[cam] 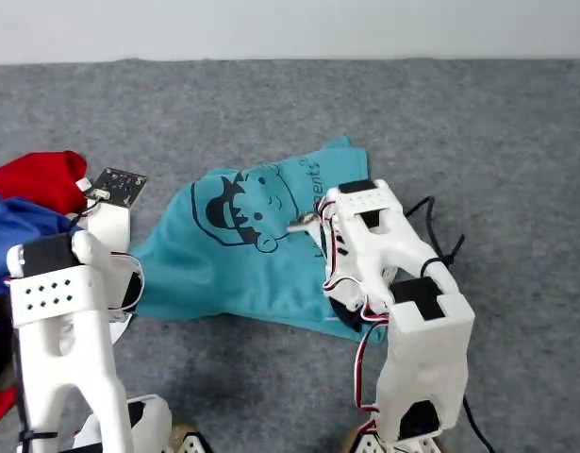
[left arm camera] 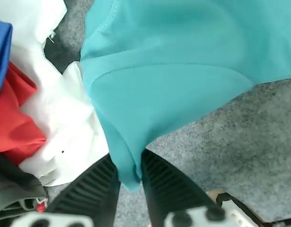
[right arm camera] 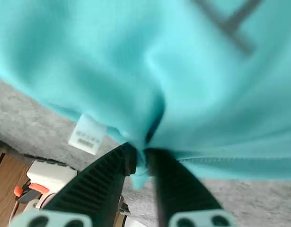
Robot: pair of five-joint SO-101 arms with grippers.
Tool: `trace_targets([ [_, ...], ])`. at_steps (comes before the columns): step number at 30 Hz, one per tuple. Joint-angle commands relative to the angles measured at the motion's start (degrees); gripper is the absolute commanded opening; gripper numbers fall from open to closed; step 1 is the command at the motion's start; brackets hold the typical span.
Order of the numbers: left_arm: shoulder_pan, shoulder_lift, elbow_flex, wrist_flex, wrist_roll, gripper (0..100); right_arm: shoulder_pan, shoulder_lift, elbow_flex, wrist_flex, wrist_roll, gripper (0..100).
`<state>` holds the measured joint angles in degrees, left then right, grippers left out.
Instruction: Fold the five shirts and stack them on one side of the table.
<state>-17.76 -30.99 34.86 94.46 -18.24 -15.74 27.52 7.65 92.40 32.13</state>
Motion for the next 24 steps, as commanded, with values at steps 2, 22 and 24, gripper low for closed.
trace_targets([
  [2,0.0,-1.4,-0.2,-1.0,0.4,2,2.5,-1.5,-1.1,0.3,0.4,0.9],
  [22,0.0,-1.8,-27.3,0.6,0.8,2,16.2,-60.4,-3.5,-4.7,12.0,0.9],
  [24,0.0,-1.6,-32.7,0.6,0.8,2,17.2,-64.0,-5.1,-7.6,12.4,0.9],
])
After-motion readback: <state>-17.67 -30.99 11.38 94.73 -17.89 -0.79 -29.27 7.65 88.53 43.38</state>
